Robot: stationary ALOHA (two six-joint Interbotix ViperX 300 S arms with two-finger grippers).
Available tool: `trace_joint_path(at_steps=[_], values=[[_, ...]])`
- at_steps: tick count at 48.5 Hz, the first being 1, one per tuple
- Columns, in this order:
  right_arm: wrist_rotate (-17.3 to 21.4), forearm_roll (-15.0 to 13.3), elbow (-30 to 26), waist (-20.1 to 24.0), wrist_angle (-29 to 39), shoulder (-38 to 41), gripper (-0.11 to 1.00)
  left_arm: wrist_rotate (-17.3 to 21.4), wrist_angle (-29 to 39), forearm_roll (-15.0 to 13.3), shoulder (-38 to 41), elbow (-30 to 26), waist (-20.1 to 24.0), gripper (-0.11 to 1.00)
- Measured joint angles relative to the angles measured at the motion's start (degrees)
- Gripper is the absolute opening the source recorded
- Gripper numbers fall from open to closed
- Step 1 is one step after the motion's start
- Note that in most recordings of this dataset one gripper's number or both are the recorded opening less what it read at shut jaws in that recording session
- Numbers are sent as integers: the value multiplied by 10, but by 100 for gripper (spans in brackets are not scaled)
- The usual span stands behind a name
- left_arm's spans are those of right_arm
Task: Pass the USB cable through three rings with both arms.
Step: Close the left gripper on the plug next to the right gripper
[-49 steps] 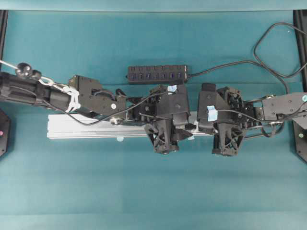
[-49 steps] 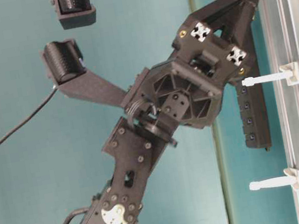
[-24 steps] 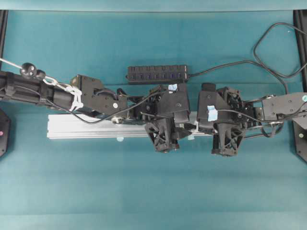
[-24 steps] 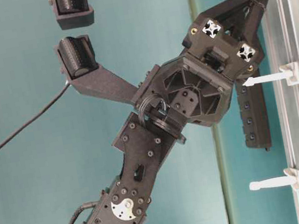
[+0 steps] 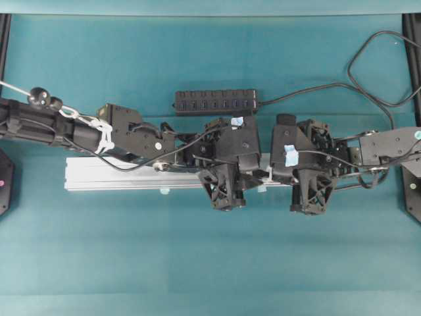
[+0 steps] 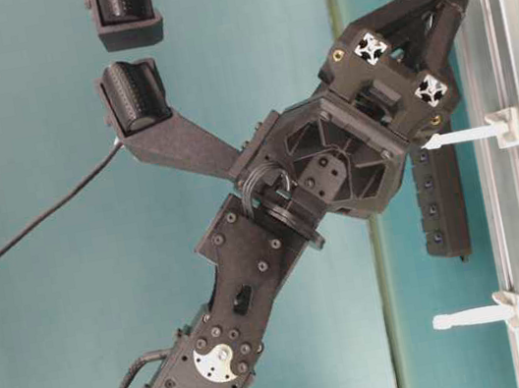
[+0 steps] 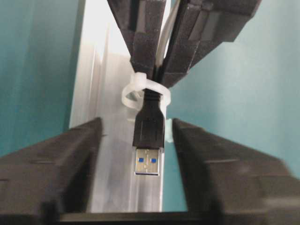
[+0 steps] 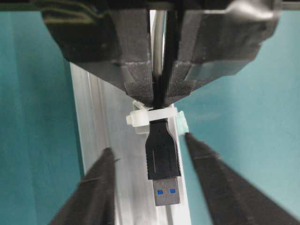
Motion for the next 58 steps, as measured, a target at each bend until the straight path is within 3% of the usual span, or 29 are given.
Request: trace_joint_path(at_steps=[8, 40, 49, 54, 58], values=[[0, 0, 0, -3, 0, 0, -8, 6, 0, 0, 0, 0, -4, 22], [0, 0, -1, 0, 33, -3, -4, 6, -3, 0, 0, -5, -5, 22], [0, 0, 1, -1, 38, -3, 17, 8, 19, 0, -1, -4, -4, 22], [0, 0, 1, 0, 38, -3, 41, 7, 30, 0, -5, -4, -5, 22], [0, 0, 1, 0, 41, -4, 67, 8, 35, 0, -11, -4, -5, 22]])
